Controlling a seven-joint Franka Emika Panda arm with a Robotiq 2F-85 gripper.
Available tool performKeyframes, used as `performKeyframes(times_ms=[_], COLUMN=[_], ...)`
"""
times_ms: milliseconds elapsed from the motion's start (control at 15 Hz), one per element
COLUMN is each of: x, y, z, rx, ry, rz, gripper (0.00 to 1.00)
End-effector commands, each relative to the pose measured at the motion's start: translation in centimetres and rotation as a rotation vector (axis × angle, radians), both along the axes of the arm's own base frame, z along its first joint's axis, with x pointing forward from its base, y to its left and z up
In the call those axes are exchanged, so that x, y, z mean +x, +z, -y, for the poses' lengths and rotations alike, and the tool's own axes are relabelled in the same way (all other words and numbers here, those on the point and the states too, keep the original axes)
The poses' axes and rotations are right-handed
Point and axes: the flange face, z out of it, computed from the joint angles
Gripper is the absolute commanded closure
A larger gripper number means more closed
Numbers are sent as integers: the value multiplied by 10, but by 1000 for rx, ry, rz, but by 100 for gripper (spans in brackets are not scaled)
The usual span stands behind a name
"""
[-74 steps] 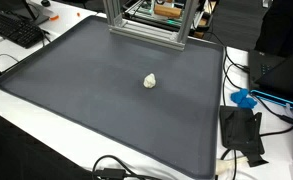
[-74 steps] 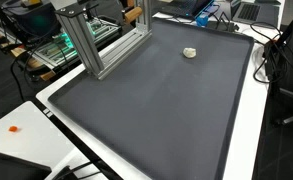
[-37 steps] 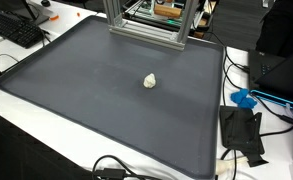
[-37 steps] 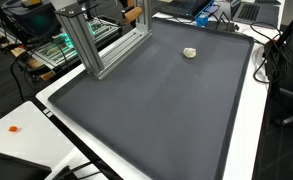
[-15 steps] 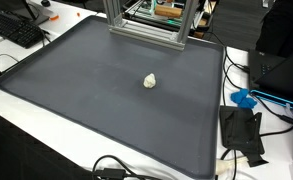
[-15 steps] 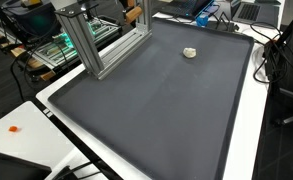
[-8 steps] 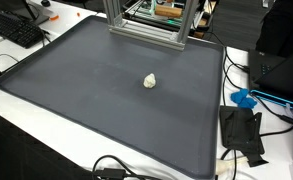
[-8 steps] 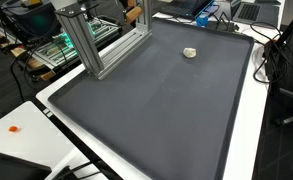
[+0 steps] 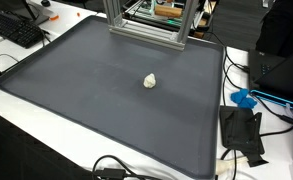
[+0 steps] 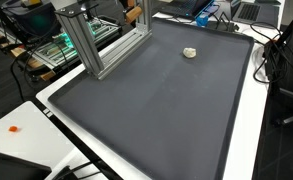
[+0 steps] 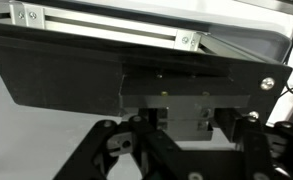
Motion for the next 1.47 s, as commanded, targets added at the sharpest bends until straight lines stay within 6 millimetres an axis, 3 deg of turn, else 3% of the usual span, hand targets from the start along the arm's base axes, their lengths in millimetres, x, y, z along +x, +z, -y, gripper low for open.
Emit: performKeyframes(times_ms=[0,133,533,667,933,1000,1200,1267,1400], x=[-4,-3,-1,1,2,2,3,4,5], y=[-8,-8,-10,-9,-6,-6,-7,-8,-8], z=[0,0,-3,-3,-4,-4,-3,-3,-3], rx=[-16,-25,-35,-38,-44,-45,-53,-56,-61], ry=[22,28,54,67,86,91,104,107,107], rz=[-6,-7,-28,-31,-33,-34,-42,-45,-50], gripper=[51,66,66,49,57,33,11,10,24])
